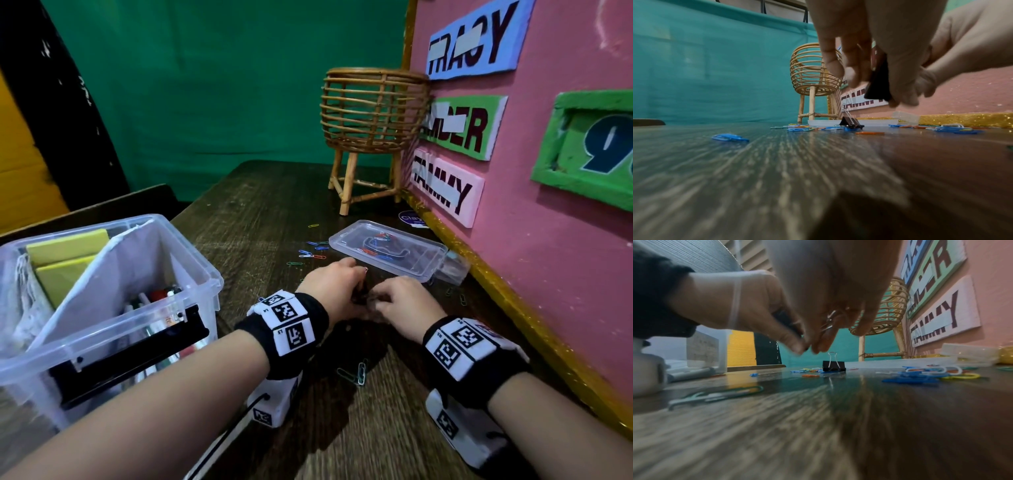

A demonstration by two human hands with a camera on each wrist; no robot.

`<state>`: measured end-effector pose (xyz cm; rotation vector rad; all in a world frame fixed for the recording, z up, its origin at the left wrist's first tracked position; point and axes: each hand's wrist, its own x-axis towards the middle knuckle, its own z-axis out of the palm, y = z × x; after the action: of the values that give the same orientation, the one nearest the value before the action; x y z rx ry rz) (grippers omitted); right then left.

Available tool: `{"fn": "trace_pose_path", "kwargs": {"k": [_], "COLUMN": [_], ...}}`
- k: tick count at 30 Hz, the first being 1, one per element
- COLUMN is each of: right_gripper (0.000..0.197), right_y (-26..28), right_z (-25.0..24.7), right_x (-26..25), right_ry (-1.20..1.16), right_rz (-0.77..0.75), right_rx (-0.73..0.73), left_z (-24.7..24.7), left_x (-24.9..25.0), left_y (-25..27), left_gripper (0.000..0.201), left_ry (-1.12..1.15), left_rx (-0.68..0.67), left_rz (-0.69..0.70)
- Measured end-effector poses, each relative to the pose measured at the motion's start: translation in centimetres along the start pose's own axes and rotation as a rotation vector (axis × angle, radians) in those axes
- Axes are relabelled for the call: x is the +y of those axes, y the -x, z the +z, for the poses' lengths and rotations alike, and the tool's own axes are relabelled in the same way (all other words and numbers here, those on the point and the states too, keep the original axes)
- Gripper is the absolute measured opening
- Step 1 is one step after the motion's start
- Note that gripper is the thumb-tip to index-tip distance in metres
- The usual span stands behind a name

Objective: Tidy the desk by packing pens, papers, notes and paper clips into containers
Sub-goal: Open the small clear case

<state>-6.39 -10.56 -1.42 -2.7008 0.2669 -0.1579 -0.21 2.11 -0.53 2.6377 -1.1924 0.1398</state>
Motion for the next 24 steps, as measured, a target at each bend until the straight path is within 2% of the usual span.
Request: {"fn": "trace_pose_path", "kwargs": {"k": [3, 6, 9, 11, 13, 15, 17, 24], "right_gripper": [0.02, 0.021, 0.024, 0.028, 0.037, 0.034, 0.03, 0.035], "right_y": [-0.1, 0.0, 0.2, 0.1, -0.3, -0.8, -1.1, -1.2], "right_z": [0.1, 0.0, -0.4, -0.4, -0.2, 0.1, 0.3, 0.2], "right_x": [-0.1, 0.0, 0.1, 0.1, 0.2, 0.4, 0.6, 0.8], "right_ry": [-0.028, 0.011, 0.076, 0.107, 0.095, 0.047, 0.042, 0.011], "right_rz": [0.035, 0.11, 0.181, 0.225, 0.301, 0.347, 0.351, 0.305], "right_rx": [0.093, 0.145, 0.169, 0.174, 0.149, 0.114, 0.108, 0.254], "left_z": [-0.1, 0.2, 0.7, 1.0, 1.3, 1.6, 1.8, 1.6], "left_x": [0.2, 0.1, -0.9, -1.5, -1.8, -1.7, -1.7, -1.6], "left_y": [0.0, -0.2, -1.3, -2.4, -3.5, -4.3, -5.0, -5.8], "left_gripper": [0.044, 0.048, 0.059, 0.059, 0.06, 0.067, 0.072, 0.043], "left_ry": [-0.046, -0.005, -0.003, 0.004, 0.014, -0.005, -0.02, 0.015], "left_rx": [0.077, 0.078, -0.032, -0.109, -0.176, -0.249, -0.266, -0.236], "left_rz": [-0.022, -0.076, -0.19, -0.228, -0.191, -0.135, -0.116, -0.122]}}
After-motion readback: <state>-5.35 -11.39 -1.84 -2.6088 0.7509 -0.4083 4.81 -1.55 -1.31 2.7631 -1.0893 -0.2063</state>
